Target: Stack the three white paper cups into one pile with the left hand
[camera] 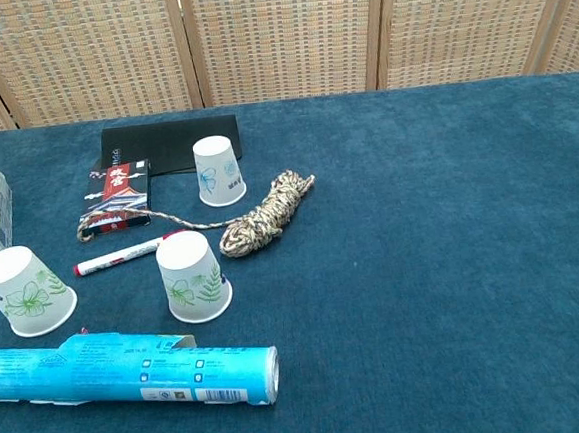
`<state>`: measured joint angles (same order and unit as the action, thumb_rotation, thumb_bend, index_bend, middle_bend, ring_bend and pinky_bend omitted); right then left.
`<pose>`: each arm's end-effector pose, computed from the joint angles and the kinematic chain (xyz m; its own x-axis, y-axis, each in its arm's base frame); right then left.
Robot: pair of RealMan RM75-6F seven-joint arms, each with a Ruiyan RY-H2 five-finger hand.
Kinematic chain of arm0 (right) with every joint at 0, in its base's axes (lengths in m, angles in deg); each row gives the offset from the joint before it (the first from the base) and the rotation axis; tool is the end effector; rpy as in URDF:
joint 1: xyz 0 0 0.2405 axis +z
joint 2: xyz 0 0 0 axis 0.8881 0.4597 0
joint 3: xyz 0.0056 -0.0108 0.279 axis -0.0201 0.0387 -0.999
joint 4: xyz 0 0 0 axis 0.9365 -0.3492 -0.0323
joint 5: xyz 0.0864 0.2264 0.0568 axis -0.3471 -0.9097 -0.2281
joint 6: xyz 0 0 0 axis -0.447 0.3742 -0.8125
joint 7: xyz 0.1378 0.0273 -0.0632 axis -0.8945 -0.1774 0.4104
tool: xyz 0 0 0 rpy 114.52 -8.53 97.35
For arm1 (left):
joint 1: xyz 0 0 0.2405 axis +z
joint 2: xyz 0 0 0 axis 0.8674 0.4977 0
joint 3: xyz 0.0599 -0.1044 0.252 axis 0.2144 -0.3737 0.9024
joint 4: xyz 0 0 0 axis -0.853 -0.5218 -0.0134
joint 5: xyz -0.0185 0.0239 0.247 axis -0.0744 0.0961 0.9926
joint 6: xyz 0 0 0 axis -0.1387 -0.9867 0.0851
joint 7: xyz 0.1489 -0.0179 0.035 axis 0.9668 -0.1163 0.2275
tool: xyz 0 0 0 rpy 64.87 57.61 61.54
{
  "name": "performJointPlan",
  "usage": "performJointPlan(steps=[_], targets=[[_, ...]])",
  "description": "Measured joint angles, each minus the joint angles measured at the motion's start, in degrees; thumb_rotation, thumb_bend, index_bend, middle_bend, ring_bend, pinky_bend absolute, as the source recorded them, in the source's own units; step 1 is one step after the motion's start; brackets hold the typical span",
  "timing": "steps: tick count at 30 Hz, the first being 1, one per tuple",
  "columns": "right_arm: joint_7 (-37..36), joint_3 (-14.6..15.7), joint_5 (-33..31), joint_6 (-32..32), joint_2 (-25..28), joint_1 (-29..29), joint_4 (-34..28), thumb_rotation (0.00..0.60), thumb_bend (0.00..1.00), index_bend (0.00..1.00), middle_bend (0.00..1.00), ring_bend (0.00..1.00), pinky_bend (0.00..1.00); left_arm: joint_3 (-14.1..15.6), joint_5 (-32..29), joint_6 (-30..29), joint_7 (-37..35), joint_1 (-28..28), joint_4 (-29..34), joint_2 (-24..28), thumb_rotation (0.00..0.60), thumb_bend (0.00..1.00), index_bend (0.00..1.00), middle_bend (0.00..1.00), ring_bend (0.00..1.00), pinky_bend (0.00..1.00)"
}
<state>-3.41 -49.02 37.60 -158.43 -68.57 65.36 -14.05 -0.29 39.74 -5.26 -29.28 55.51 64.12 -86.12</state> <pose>-0.3211 -0.1736 0.1206 0.5763 0.0846 0.8129 -0.8018 -0.1338 0.5824 -0.3304 0.1744 0.1371 0.4800 0.0374 0.8765 0.8754 -0.0852 -0.4757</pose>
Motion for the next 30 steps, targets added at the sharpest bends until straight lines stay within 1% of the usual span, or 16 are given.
performJointPlan(steps=[7,10,12,16,19,21,23,26,30], targets=[[0.19,-0.13,-0.63,0.56,-0.19,0.11,0.16,0.600,0.00,0.00,0.00,0.00,0.00,-0.15,0.03,1.47,0.18,-0.71,0.62,0.43,0.600,0.00,0.00,0.00,0.00,0.00],[0.53,-0.25,-1.15,1.06,-0.33,0.22,0.15,0.600,0.00,0.00,0.00,0.00,0.00,-0.60,2.10,2.80,0.68,-2.65,0.80,0.48,0.600,0.00,0.00,0.00,0.00,0.00],[0.81,-0.32,-1.54,1.55,-0.46,0.36,0.20,0.600,0.00,0.00,0.00,0.00,0.00,-1.09,4.15,4.91,1.30,-5.23,0.87,0.43,0.600,0.00,0.00,0.00,0.00,0.00],[1.16,-0.59,-2.34,2.29,-0.70,0.67,0.23,0.600,0.00,0.00,0.00,0.00,0.00,-2.28,7.25,11.76,2.32,-11.61,1.28,0.17,0.600,0.00,0.00,0.00,0.00,0.00],[1.26,-0.85,-2.90,2.63,-0.78,0.84,0.19,0.600,0.00,0.00,0.00,0.00,0.00,-3.46,8.97,18.57,2.80,-17.52,1.33,-0.90,0.600,0.00,0.02,0.00,0.00,0.02],[1.20,-0.93,-3.37,3.09,-0.80,0.97,0.13,0.600,0.00,0.00,0.00,0.00,0.00,-4.27,9.55,23.69,2.86,-21.65,0.86,-2.58,0.600,0.00,0.06,0.00,0.01,0.06],[1.11,-0.99,-3.72,3.39,-0.78,1.08,0.10,0.600,0.00,0.00,0.00,0.00,0.00,-4.96,9.52,28.70,2.73,-25.43,0.05,-4.75,0.600,0.00,0.12,0.00,0.05,0.08],[0.81,-1.04,-4.08,3.57,-0.72,1.11,0.03,0.600,0.00,0.00,0.00,0.00,0.00,-5.79,8.91,34.75,2.90,-30.21,-1.58,-8.11,0.600,0.00,0.14,0.01,0.07,0.09],[0.23,-1.13,-4.48,3.85,-0.51,1.21,-0.04,0.600,0.00,0.00,0.00,0.00,0.00,-6.50,7.27,38.36,5.58,-33.38,-3.79,-12.12,0.600,0.00,0.17,0.03,0.09,0.12]])
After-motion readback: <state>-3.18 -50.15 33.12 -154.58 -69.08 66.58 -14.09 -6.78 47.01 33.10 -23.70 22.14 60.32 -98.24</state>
